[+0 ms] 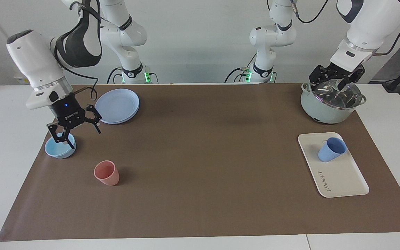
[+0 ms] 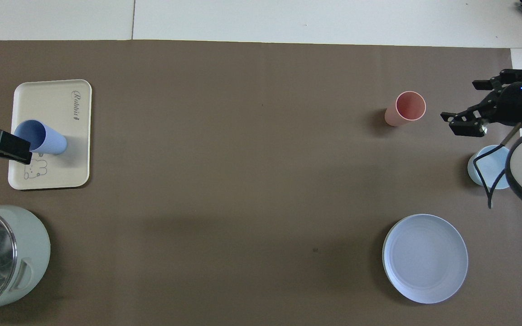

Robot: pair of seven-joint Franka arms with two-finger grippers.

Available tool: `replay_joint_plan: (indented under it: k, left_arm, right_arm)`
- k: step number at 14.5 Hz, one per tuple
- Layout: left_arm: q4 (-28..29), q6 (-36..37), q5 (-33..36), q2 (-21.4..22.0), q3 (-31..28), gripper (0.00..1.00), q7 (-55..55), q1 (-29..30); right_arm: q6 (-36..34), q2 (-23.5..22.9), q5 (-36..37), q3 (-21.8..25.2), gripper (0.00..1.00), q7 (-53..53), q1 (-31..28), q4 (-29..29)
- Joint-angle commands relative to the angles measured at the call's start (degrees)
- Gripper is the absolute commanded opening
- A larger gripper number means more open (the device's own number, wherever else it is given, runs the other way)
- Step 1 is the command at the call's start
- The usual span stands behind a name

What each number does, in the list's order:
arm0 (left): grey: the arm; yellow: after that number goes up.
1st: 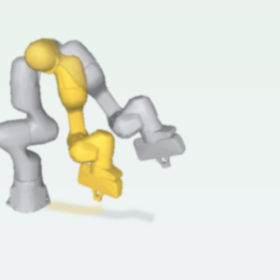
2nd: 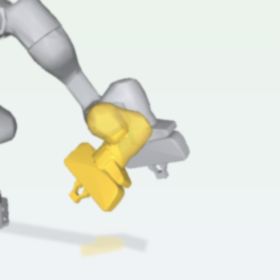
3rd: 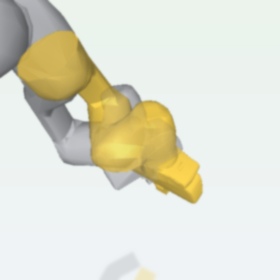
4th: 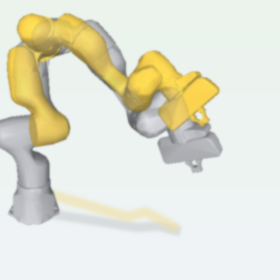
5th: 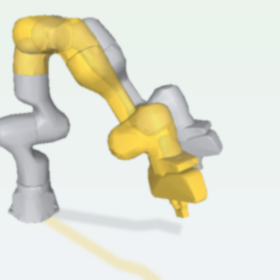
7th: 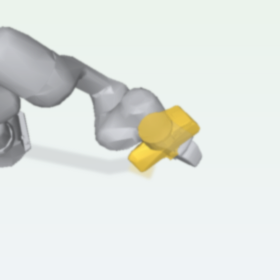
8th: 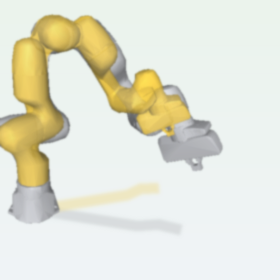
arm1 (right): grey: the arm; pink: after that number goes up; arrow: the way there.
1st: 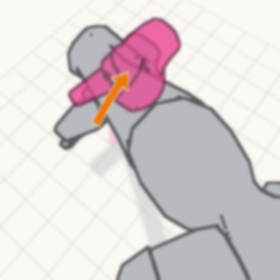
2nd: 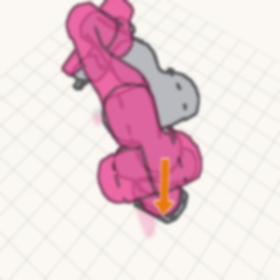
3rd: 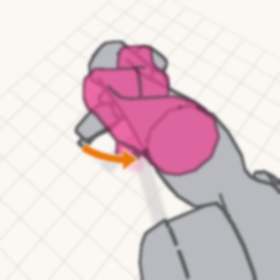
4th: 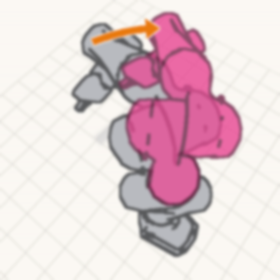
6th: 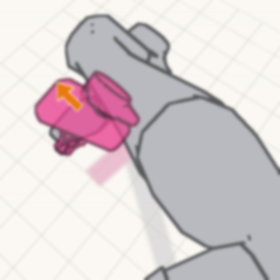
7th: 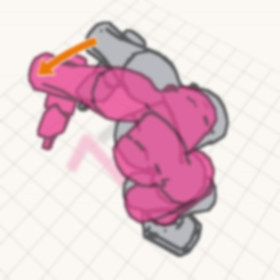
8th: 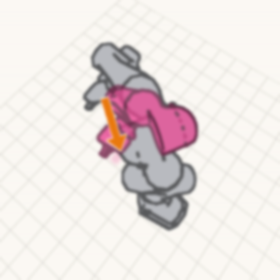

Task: Place cup on tray
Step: 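Open the right gripper and withdraw it from the pink cup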

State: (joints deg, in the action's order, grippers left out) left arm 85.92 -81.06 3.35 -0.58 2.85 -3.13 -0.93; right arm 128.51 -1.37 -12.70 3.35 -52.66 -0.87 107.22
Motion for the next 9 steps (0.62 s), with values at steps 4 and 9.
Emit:
replay_joint_plan:
  k: [4,9]
  left_arm:
    - [4.96,-1.29,-4.30,2.86,-0.30,1.00,0.84,0.31]
    - [6.28,-8.99,-4.40,2.86,-0.30,1.00,2.86,-0.30]
  right_arm:
    - [-20.36,2.68,18.23,-1.51,1.00,43.97,2.98,-6.56]
    - [-37.15,4.09,17.01,-0.54,1.00,54.94,1.50,-15.09]
